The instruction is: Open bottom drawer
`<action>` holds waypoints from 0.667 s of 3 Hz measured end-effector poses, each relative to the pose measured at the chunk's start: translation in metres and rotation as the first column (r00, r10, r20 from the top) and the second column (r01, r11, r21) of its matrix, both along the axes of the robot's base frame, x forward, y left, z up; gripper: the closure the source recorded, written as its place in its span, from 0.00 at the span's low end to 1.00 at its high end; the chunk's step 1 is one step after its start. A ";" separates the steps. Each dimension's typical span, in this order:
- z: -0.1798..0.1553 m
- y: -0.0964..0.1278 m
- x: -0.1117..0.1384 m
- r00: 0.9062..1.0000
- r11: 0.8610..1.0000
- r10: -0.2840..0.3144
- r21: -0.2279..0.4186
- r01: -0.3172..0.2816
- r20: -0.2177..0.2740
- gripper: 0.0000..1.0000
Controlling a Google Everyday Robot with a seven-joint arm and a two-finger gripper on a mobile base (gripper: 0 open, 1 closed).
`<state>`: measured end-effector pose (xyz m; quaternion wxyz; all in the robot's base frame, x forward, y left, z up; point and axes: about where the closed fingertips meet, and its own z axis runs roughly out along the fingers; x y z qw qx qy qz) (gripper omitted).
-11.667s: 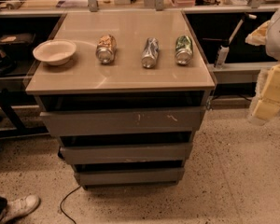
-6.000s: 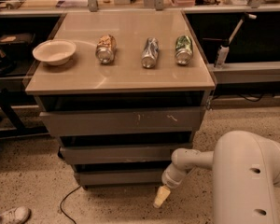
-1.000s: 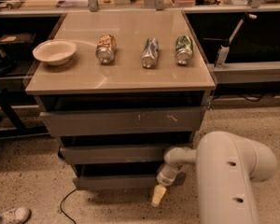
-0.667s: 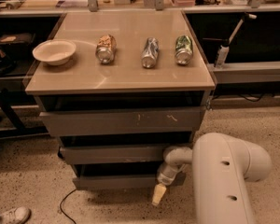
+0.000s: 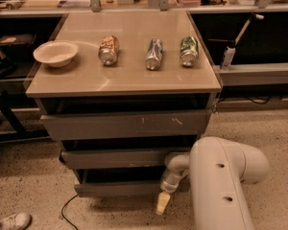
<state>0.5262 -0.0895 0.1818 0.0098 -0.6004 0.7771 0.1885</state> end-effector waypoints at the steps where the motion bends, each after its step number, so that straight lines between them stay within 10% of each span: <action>1: 0.007 -0.012 -0.031 0.997 0.999 0.018 -0.041 -0.021 -0.080 0.00; 2: 0.013 -0.011 -0.030 0.997 0.999 0.018 -0.041 -0.021 -0.081 0.00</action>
Offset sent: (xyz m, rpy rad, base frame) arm -0.1579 -0.0771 0.0816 -0.0898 0.3836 0.0131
